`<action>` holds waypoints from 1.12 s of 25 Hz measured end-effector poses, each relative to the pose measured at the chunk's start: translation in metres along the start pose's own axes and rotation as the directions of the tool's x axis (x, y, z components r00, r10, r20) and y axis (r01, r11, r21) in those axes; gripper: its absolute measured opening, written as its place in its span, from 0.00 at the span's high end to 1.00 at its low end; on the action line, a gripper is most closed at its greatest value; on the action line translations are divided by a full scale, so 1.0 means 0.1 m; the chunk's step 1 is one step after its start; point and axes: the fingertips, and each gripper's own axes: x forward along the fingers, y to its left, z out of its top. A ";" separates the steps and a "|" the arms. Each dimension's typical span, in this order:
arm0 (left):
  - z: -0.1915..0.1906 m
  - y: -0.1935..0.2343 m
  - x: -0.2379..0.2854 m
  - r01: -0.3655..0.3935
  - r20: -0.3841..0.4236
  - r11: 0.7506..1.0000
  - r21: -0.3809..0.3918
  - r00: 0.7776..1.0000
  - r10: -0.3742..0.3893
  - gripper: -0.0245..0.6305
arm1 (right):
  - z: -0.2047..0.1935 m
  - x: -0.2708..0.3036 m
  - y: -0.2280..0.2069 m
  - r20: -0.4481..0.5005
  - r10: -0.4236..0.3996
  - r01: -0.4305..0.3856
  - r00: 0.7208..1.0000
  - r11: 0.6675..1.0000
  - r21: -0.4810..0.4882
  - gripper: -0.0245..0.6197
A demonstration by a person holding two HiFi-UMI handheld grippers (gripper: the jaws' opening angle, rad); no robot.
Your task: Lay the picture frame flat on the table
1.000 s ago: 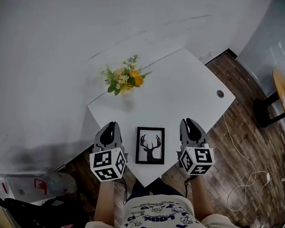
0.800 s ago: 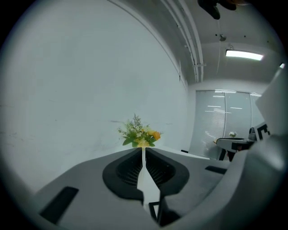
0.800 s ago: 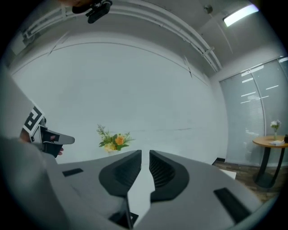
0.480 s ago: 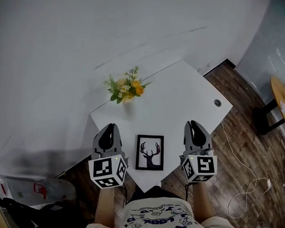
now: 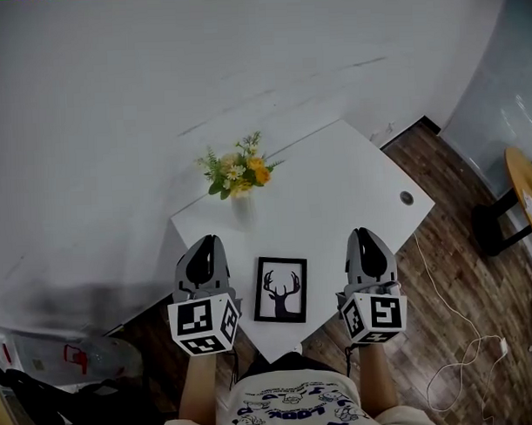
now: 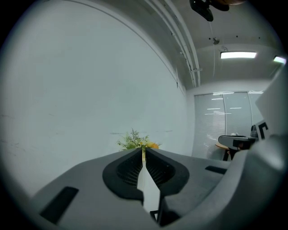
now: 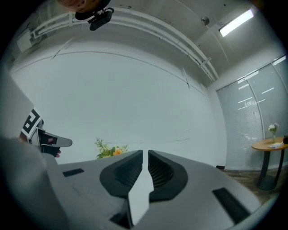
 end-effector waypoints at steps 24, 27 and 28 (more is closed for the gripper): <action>0.08 0.01 -0.07 -0.007 0.019 1.000 0.019 1.000 0.007 0.90 | 0.02 -0.03 0.01 -0.007 -0.009 0.009 1.000 1.000 -0.005 0.88; 0.09 0.01 -0.08 -0.009 0.020 1.000 0.020 1.000 0.008 0.90 | 0.02 -0.04 0.01 -0.007 -0.009 0.009 1.000 1.000 -0.005 0.88; 0.09 0.01 -0.08 -0.009 0.020 1.000 0.020 1.000 0.009 0.90 | 0.02 -0.04 0.01 -0.007 -0.009 0.009 1.000 1.000 -0.005 0.88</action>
